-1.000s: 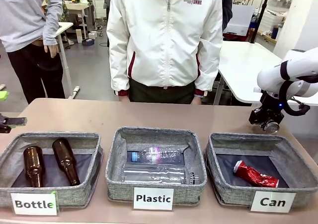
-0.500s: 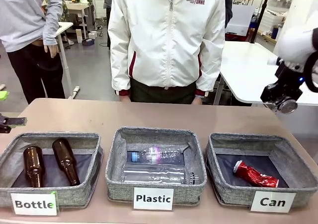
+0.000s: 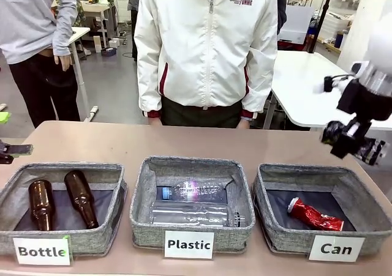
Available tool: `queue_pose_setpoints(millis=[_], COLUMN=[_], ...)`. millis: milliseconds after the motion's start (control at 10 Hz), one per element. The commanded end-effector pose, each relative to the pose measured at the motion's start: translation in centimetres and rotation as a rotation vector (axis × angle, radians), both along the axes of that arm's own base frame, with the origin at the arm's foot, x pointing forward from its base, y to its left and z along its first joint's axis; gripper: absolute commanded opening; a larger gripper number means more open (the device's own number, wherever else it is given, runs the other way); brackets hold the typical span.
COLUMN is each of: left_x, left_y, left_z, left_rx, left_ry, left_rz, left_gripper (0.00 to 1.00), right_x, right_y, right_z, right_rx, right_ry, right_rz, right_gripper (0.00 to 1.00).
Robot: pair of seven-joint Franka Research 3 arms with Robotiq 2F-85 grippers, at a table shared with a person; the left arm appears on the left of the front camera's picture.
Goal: Sort the can waste into the basket.
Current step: Pick up the can waste from the table and place it in the right Fabric basket.
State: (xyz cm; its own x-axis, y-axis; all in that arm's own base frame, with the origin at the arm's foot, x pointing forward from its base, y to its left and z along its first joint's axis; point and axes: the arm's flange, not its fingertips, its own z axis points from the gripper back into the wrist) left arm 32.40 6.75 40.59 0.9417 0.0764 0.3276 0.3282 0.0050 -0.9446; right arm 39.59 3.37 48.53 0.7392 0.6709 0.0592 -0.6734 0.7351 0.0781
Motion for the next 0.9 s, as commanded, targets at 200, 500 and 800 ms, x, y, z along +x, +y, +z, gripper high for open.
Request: queue_pose_setpoints(millis=[200, 500, 800], left_x=[-0.4, -0.4, -0.4], left_y=[0.1, 0.1, 0.1], left_z=[0.1, 0.1, 0.1], left_rx=[0.000, 0.000, 0.000], left_ry=[0.000, 0.000, 0.000], left_rz=[-0.015, -0.015, -0.015], left_gripper=[1.00, 1.00, 1.00], right_x=[-1.0, -0.6, -0.1], right_y=[-0.5, -0.8, -0.6], right_z=[-3.1, -3.6, -3.5], right_rx=[0.012, 0.066, 0.082], right_ry=[-0.178, -0.191, -0.177], right_rz=[0.891, 0.890, 0.850], right_gripper=[0.00, 0.00, 1.00])
